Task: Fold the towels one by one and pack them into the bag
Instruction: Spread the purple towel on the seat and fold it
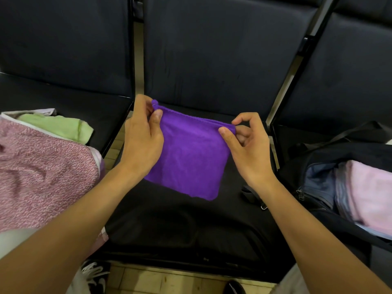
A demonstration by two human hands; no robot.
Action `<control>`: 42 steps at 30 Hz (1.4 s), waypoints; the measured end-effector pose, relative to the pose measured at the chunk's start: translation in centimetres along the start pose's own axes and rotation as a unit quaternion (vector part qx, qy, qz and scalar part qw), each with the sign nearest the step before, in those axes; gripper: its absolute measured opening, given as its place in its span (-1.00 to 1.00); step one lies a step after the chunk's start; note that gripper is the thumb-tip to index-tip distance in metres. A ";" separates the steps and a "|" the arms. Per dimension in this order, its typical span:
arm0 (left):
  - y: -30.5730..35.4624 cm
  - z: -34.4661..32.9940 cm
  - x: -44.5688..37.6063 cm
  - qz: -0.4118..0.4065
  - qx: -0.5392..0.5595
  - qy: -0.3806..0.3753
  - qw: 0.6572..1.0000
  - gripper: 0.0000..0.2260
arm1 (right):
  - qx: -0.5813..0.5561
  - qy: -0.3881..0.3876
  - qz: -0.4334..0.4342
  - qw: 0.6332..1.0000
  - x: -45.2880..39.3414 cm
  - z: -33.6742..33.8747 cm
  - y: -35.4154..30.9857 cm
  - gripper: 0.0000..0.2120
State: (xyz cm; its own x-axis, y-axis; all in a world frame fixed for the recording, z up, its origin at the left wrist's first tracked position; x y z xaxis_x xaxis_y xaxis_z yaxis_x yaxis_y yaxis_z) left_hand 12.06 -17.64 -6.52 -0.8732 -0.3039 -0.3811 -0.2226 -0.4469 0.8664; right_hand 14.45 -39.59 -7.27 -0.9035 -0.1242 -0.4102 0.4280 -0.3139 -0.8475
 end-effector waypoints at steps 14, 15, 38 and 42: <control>0.4 0.6 -0.1 -0.036 -0.017 0.031 0.999 -0.93 | -0.132 -0.050 -0.174 0.975 0.3 -0.6 2.7 -0.85; 0.4 0.6 -0.1 -0.040 -0.018 0.031 0.999 -0.93 | -0.140 -0.047 -0.176 0.973 0.4 -0.6 2.6 -0.87; -3.8 -3.8 3.0 0.484 0.329 -0.218 0.781 -0.72 | 0.036 0.016 -0.102 0.994 0.3 -0.3 1.7 -0.79; -3.3 -3.2 1.6 0.300 0.159 -0.169 0.925 -0.80 | 0.074 0.054 -0.075 0.993 -0.2 0.1 1.5 -0.77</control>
State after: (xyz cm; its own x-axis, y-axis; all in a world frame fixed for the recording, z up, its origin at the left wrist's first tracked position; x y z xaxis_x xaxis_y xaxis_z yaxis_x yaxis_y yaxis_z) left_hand 12.82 -19.33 -11.04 -0.9548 -0.1130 0.2749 0.2763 0.0037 0.9611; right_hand 15.30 -40.16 -8.45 -0.9458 0.0339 -0.3230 0.2729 -0.4563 -0.8469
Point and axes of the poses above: each hand's wrist, its own x-axis away from the middle knuckle, its own z-axis out of the back of the hand, y = z × x, the point moved 7 cm from there along -x, towards the middle knuckle, and after that the axes turned 4 degrees about z, right-handed, at the moved point
